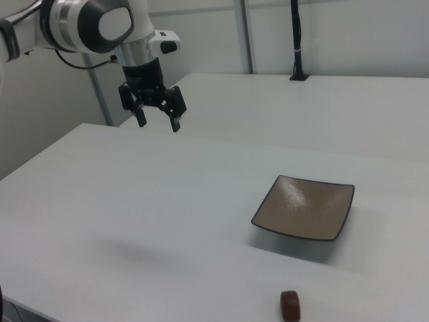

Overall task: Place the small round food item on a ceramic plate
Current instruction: 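Move the open gripper toward the small dark-red food item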

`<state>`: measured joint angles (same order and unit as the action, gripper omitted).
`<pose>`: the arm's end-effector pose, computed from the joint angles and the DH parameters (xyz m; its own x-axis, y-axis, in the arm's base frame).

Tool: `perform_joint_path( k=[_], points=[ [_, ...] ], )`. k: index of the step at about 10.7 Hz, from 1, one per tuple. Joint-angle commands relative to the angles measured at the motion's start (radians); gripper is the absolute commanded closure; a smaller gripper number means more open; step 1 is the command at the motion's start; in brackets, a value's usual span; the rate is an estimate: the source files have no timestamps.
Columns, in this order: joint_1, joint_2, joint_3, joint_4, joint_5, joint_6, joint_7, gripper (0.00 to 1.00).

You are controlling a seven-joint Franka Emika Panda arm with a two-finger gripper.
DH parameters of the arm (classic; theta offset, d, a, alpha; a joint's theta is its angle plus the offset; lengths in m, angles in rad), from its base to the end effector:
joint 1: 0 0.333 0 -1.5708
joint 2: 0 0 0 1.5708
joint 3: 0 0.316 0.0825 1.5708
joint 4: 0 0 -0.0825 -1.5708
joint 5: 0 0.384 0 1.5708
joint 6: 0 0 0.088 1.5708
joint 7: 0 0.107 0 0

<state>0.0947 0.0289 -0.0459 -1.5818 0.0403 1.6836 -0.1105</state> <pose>0.5732 0.0323 0.6134 0.9851 0.1540 0.0766 0.1567 -0.9872 -0.0307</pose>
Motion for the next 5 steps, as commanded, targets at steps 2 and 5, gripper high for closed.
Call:
perform_joint_path(
  k=[2, 5],
  points=[
    [0.02, 0.003, -0.022, -0.02, 0.006, 0.027, -0.011, 0.0],
    [0.017, 0.005, -0.023, -0.02, 0.006, 0.027, -0.011, 0.0]
  ],
)
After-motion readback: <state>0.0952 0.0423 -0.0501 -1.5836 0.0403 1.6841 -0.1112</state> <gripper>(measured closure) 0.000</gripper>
